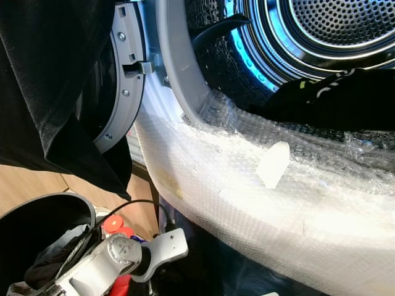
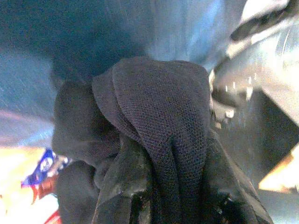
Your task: Clothes washing
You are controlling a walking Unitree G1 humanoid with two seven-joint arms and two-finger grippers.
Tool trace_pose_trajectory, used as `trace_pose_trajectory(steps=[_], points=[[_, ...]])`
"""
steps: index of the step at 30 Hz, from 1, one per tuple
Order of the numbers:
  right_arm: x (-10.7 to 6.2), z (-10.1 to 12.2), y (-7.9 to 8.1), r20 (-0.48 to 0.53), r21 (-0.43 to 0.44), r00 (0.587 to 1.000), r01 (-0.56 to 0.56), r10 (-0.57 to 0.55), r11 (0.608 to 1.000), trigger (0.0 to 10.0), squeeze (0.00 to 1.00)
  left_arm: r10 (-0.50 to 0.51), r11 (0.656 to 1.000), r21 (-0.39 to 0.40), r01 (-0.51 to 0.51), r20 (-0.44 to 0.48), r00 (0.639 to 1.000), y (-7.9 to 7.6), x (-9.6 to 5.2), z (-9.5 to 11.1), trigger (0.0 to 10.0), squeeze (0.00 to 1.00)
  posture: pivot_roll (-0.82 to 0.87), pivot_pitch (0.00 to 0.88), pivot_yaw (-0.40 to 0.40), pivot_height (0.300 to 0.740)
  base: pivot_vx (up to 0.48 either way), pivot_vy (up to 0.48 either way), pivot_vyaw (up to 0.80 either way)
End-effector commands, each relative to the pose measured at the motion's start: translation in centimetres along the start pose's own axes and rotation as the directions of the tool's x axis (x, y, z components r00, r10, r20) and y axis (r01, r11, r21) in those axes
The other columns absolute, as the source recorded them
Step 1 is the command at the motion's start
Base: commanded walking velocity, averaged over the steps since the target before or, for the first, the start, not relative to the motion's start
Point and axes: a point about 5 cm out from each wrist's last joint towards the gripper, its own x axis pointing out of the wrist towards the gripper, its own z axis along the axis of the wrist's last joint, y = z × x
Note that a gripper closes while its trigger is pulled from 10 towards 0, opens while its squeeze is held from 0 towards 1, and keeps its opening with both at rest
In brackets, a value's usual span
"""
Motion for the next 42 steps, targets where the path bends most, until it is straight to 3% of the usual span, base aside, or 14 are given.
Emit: trace_pose_trajectory(steps=[1,2,4,7,10,11,12,13,14,17,27,30,34,42], points=[[0.0,0.3,0.7,0.015,-0.084,0.994,-0.102,0.104,0.991,10.0,0.00,0.005,1.000,0.009,-0.005,-0.030,1.000,-0.1,-0.2,-0.8,0.0,0.00,0.00,0.000,0.008,0.740,0.000,0.000,0.00],[-0.3,0.3,0.8,0.027,-0.119,0.970,-0.237,0.242,0.964,10.0,0.00,0.011,1.000,-0.008,-0.011,-0.026,1.000,-0.2,-0.4,-1.0,0.0,0.00,0.00,0.000,0.007,0.740,0.000,0.000,0.00],[-1.1,0.3,0.1,0.041,-0.192,0.933,-0.343,0.357,0.919,10.0,0.00,0.007,1.000,-0.015,-0.007,-0.034,0.999,-0.3,-0.5,-1.3,0.0,0.00,-0.01,0.000,0.007,0.740,0.000,0.000,0.00],[-1.6,0.6,-0.9,0.067,-0.193,0.914,-0.382,0.401,0.904,10.0,0.00,-0.002,1.000,-0.014,0.002,-0.041,0.999,-0.4,-0.6,-1.5,0.0,0.00,-0.02,0.000,0.012,0.740,0.000,0.000,0.00],[-2.3,1.2,-1.0,0.113,-0.227,0.862,-0.462,0.494,0.857,10.0,0.00,-0.022,1.000,-0.015,0.022,-0.032,0.999,-0.6,-0.3,-1.5,0.0,0.00,-0.02,0.000,0.016,0.740,0.000,0.000,0.00],[-2.5,1.6,-1.2,0.140,-0.243,0.851,-0.466,0.506,0.851,10.0,0.15,-0.024,1.000,-0.013,0.024,-0.030,0.999,-0.6,-0.3,-1.4,0.0,0.00,-0.02,0.001,0.015,0.740,0.000,0.000,0.00],[-2.8,2.2,-1.3,0.174,-0.253,0.838,-0.469,0.517,0.846,10.0,0.57,-0.027,1.000,-0.006,0.027,-0.028,0.999,-0.5,-0.2,-1.3,0.0,0.00,-0.02,0.001,0.015,0.740,0.000,0.000,0.00],[-3.1,2.7,-1.4,0.198,-0.264,0.824,-0.476,0.531,0.839,10.0,0.57,-0.028,1.000,-0.001,0.028,-0.027,0.999,-0.5,-0.2,-1.2,0.0,0.00,-0.03,0.001,0.017,0.740,0.000,0.000,0.00],[-3.5,3.7,-1.4,0.251,-0.274,0.790,-0.497,0.560,0.824,10.0,1.00,-0.031,1.000,0.006,0.031,-0.023,0.999,-0.4,-0.2,-1.0,0.0,0.00,-0.03,0.000,0.022,0.740,0.000,0.000,0.00],[-4.8,5.6,-0.7,0.307,-0.330,0.700,-0.557,0.645,0.762,10.0,1.00,-0.054,0.998,0.037,0.055,-0.009,0.998,-0.2,0.0,-0.2,0.0,0.00,-0.04,0.000,0.028,0.740,0.000,0.000,0.00],[-6.0,8.5,1.5,0.335,-0.420,0.621,-0.575,0.709,0.702,10.0,1.00,-0.056,0.995,0.086,0.048,0.092,0.994,0.1,1.7,2.7,0.0,0.00,-0.05,0.000,0.023,0.740,0.000,0.000,0.00],[-6.1,8.8,1.8,0.333,-0.424,0.619,-0.575,0.711,0.700,10.0,1.00,-0.043,0.995,0.096,0.032,0.116,0.992,0.2,2.0,3.3,0.0,0.00,-0.05,0.000,0.019,0.740,0.000,0.000,0.00],[-5.1,9.4,1.9,0.350,-0.378,0.678,-0.529,0.646,0.760,10.0,1.00,-0.036,0.996,0.089,0.021,0.173,0.984,0.3,2.5,4.3,0.0,0.00,-0.06,0.000,0.016,0.740,0.000,0.000,0.00],[-4.7,10.1,2.9,0.374,-0.331,0.700,-0.512,0.608,0.793,10.0,1.00,0.071,0.991,0.087,-0.098,0.277,0.958,1.4,2.9,6.0,0.0,0.00,-0.05,0.000,0.013,0.740,0.000,0.000,0.00]])
